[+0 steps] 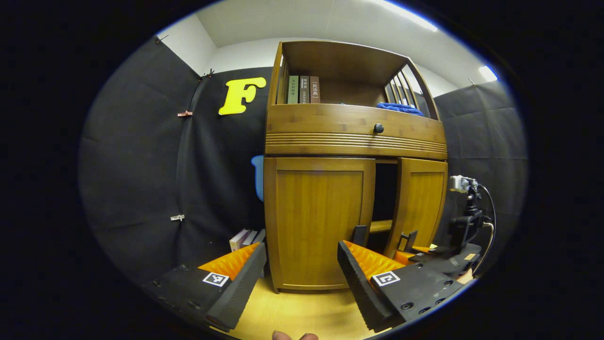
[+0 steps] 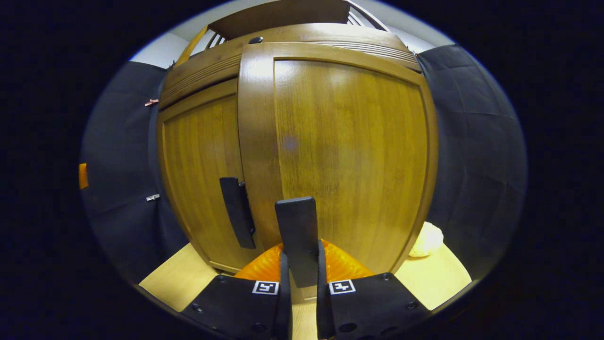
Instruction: Open the right door of the double-door shoe cabinet with the right hand, and open the left door with the left hand.
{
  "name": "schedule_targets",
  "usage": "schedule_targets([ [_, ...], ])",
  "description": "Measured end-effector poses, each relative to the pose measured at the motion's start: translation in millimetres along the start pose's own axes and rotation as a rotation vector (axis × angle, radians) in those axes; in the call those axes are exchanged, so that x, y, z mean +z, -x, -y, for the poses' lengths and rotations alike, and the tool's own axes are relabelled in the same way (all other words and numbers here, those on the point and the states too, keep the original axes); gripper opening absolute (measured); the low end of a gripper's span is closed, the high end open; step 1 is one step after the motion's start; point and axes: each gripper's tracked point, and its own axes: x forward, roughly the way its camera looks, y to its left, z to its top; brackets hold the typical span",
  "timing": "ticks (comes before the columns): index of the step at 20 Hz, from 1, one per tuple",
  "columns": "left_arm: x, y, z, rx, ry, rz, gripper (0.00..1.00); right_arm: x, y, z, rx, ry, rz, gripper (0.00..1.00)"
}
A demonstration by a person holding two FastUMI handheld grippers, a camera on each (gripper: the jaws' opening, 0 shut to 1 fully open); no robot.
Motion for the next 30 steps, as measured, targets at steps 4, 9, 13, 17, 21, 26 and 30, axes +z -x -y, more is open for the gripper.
schedule_targets([
  [4,1,5,15,-0.014,-0.001,0.006,0.94,-4,40,22,0.003,-0.012,-0.009,0.23],
  [9,-3,11,41,-0.032,0.013,-0.001,0.94,-5,80,55,-0.018,-0.019,-0.015,0.23],
  [13,-5,13,66,-0.039,0.021,-0.011,0.92,-6,107,85,-0.039,-0.036,-0.016,0.23],
  [17,-3,12,94,-0.051,0.026,-0.017,0.94,-3,124,117,-0.043,-0.081,-0.011,0.22],
  [21,-1,7,120,-0.064,0.032,-0.021,0.94,10,137,154,-0.066,-0.059,0.022,0.2],
  [26,3,-4,146,-0.087,0.025,-0.021,0.94,15,139,197,-0.108,-0.043,0.024,0.12],
  [30,8,-14,159,-0.103,0.013,-0.008,0.94,15,140,210,-0.082,-0.048,0.025,0.07],
])
